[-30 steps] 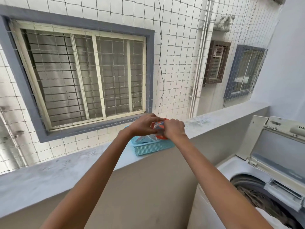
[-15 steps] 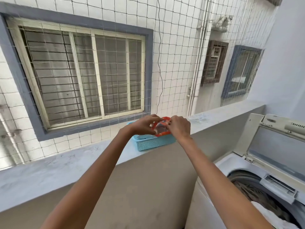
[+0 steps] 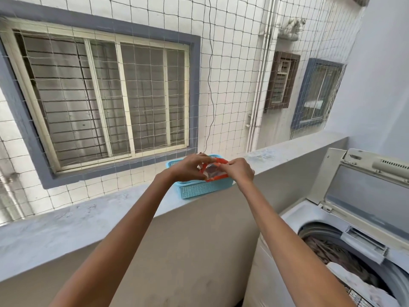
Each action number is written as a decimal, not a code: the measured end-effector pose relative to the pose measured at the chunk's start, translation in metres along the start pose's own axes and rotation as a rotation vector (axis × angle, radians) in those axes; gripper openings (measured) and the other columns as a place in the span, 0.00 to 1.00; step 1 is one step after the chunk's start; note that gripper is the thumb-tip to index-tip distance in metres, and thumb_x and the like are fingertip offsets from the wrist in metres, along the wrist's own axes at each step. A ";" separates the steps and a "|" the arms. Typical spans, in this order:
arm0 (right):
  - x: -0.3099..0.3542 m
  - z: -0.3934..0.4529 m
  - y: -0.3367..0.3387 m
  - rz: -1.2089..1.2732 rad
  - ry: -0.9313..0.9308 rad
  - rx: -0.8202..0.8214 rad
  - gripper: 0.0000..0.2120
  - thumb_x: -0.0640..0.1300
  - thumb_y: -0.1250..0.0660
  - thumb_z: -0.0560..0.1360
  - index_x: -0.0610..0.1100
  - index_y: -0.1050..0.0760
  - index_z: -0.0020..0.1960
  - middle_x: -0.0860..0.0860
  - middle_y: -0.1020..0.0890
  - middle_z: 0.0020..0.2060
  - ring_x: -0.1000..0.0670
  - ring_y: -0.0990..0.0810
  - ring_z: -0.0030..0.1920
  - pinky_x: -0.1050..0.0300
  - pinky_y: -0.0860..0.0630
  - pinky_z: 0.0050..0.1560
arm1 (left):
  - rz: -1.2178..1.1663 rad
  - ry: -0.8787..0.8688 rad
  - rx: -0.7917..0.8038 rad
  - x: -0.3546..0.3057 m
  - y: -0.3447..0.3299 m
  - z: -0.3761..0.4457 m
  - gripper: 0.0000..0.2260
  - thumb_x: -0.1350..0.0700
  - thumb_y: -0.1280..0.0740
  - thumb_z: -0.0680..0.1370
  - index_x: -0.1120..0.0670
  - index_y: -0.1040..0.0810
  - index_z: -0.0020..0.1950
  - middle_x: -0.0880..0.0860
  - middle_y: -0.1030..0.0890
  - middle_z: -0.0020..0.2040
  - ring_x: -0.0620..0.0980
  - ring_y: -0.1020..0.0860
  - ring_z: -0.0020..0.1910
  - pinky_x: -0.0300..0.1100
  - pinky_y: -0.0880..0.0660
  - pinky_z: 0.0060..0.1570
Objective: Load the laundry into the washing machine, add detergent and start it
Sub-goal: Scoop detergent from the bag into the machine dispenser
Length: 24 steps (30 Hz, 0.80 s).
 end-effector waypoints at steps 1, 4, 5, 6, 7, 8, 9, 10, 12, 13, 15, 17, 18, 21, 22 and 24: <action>0.000 -0.001 0.002 0.045 -0.023 -0.006 0.22 0.61 0.29 0.67 0.46 0.29 0.27 0.51 0.24 0.28 0.46 0.23 0.39 0.52 0.32 0.50 | -0.009 0.004 0.003 0.000 0.000 0.000 0.27 0.63 0.29 0.72 0.55 0.31 0.71 0.59 0.26 0.61 0.55 0.26 0.58 0.45 0.26 0.57; -0.002 -0.002 0.007 0.191 -0.077 -0.044 0.21 0.55 0.27 0.65 0.45 0.33 0.25 0.52 0.28 0.24 0.47 0.28 0.32 0.54 0.35 0.42 | -0.037 0.023 0.009 0.002 0.000 0.001 0.27 0.63 0.29 0.73 0.56 0.31 0.71 0.58 0.26 0.62 0.55 0.26 0.58 0.48 0.25 0.59; -0.004 -0.003 0.008 0.253 -0.097 -0.055 0.21 0.53 0.27 0.65 0.45 0.34 0.24 0.51 0.30 0.23 0.48 0.30 0.30 0.54 0.36 0.40 | -0.039 0.029 0.008 0.003 0.000 0.001 0.27 0.63 0.29 0.73 0.57 0.31 0.71 0.58 0.26 0.61 0.55 0.26 0.58 0.49 0.26 0.59; -0.006 -0.005 0.009 0.320 -0.115 -0.065 0.20 0.51 0.27 0.64 0.45 0.35 0.24 0.51 0.31 0.23 0.48 0.32 0.28 0.54 0.36 0.39 | -0.036 0.037 0.006 0.003 -0.001 0.002 0.27 0.62 0.29 0.73 0.57 0.31 0.71 0.58 0.26 0.62 0.55 0.27 0.58 0.49 0.26 0.59; -0.008 -0.007 0.009 0.386 -0.133 -0.076 0.20 0.49 0.27 0.64 0.45 0.35 0.23 0.51 0.32 0.22 0.48 0.34 0.28 0.53 0.37 0.38 | -0.032 0.041 0.002 0.004 -0.001 0.002 0.26 0.61 0.29 0.73 0.57 0.31 0.70 0.58 0.26 0.62 0.54 0.27 0.57 0.48 0.27 0.60; -0.011 -0.010 0.010 0.451 -0.152 -0.088 0.19 0.48 0.26 0.63 0.46 0.34 0.24 0.51 0.32 0.23 0.49 0.35 0.28 0.53 0.37 0.38 | -0.034 0.044 -0.001 0.005 -0.002 0.003 0.26 0.61 0.29 0.73 0.56 0.31 0.70 0.57 0.26 0.62 0.52 0.28 0.57 0.47 0.27 0.59; -0.015 -0.012 0.010 0.519 -0.174 -0.091 0.18 0.46 0.26 0.64 0.45 0.33 0.25 0.50 0.32 0.24 0.49 0.35 0.29 0.54 0.37 0.38 | -0.045 0.044 -0.007 0.005 -0.002 0.003 0.26 0.61 0.29 0.73 0.56 0.31 0.70 0.57 0.26 0.62 0.51 0.28 0.57 0.46 0.27 0.59; -0.019 -0.015 0.011 0.589 -0.200 -0.088 0.17 0.45 0.25 0.64 0.44 0.32 0.26 0.50 0.32 0.26 0.49 0.35 0.30 0.55 0.38 0.36 | -0.064 0.045 -0.011 0.006 -0.002 0.003 0.26 0.61 0.28 0.73 0.56 0.30 0.70 0.56 0.26 0.62 0.51 0.28 0.57 0.46 0.26 0.59; -0.027 -0.020 0.010 0.709 -0.264 -0.061 0.17 0.42 0.25 0.66 0.43 0.32 0.28 0.50 0.34 0.28 0.51 0.38 0.29 0.57 0.41 0.31 | -0.102 0.051 -0.030 0.009 -0.003 0.004 0.26 0.61 0.28 0.72 0.55 0.29 0.69 0.56 0.25 0.61 0.52 0.26 0.57 0.48 0.25 0.58; -0.030 -0.022 0.008 0.754 -0.300 -0.047 0.17 0.41 0.26 0.67 0.44 0.33 0.28 0.50 0.35 0.28 0.52 0.41 0.28 0.59 0.42 0.28 | -0.111 0.056 -0.041 0.009 -0.003 0.004 0.26 0.61 0.28 0.72 0.55 0.29 0.69 0.56 0.25 0.60 0.52 0.26 0.56 0.48 0.24 0.57; -0.034 -0.025 0.005 0.817 -0.366 -0.026 0.14 0.40 0.27 0.67 0.44 0.31 0.29 0.51 0.36 0.27 0.53 0.44 0.26 0.64 0.44 0.22 | -0.116 0.073 -0.063 0.007 -0.004 0.005 0.27 0.61 0.27 0.71 0.55 0.28 0.69 0.55 0.24 0.60 0.49 0.26 0.53 0.40 0.24 0.53; -0.033 -0.028 0.005 0.844 -0.398 -0.023 0.12 0.40 0.28 0.67 0.44 0.29 0.30 0.51 0.36 0.26 0.54 0.43 0.23 0.65 0.44 0.20 | -0.130 0.088 -0.074 0.005 -0.005 0.005 0.27 0.62 0.27 0.72 0.56 0.29 0.70 0.54 0.24 0.60 0.46 0.26 0.52 0.32 0.26 0.48; -0.031 -0.029 0.006 0.835 -0.402 -0.024 0.12 0.39 0.28 0.67 0.43 0.29 0.30 0.51 0.35 0.26 0.53 0.42 0.23 0.64 0.43 0.22 | -0.139 0.094 -0.077 0.004 -0.005 0.004 0.27 0.62 0.28 0.72 0.56 0.29 0.70 0.54 0.24 0.60 0.46 0.27 0.52 0.30 0.27 0.46; -0.027 -0.024 0.009 0.673 -0.325 -0.076 0.14 0.44 0.28 0.67 0.44 0.30 0.28 0.50 0.30 0.26 0.48 0.33 0.29 0.59 0.36 0.32 | -0.156 0.106 -0.083 0.003 -0.006 0.005 0.27 0.62 0.28 0.72 0.55 0.30 0.70 0.52 0.25 0.59 0.46 0.26 0.53 0.30 0.27 0.45; -0.025 -0.023 0.009 0.534 -0.278 -0.104 0.14 0.48 0.29 0.67 0.44 0.30 0.28 0.49 0.28 0.28 0.45 0.28 0.33 0.57 0.33 0.38 | -0.154 0.106 -0.078 0.003 -0.006 0.006 0.27 0.62 0.28 0.72 0.55 0.30 0.70 0.51 0.25 0.58 0.46 0.26 0.52 0.30 0.27 0.45; -0.017 -0.021 0.007 0.260 -0.171 -0.143 0.14 0.55 0.31 0.68 0.45 0.24 0.33 0.47 0.20 0.35 0.42 0.20 0.43 0.52 0.30 0.50 | -0.164 0.109 -0.071 0.001 -0.010 0.007 0.28 0.62 0.28 0.71 0.54 0.29 0.70 0.49 0.25 0.56 0.46 0.25 0.51 0.33 0.26 0.48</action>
Point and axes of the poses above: each hand's wrist, its own z-axis towards the middle knuckle, its own y-axis out of the back of the hand, x = y × z, the point moved 2 cm from there along z, towards the middle knuckle
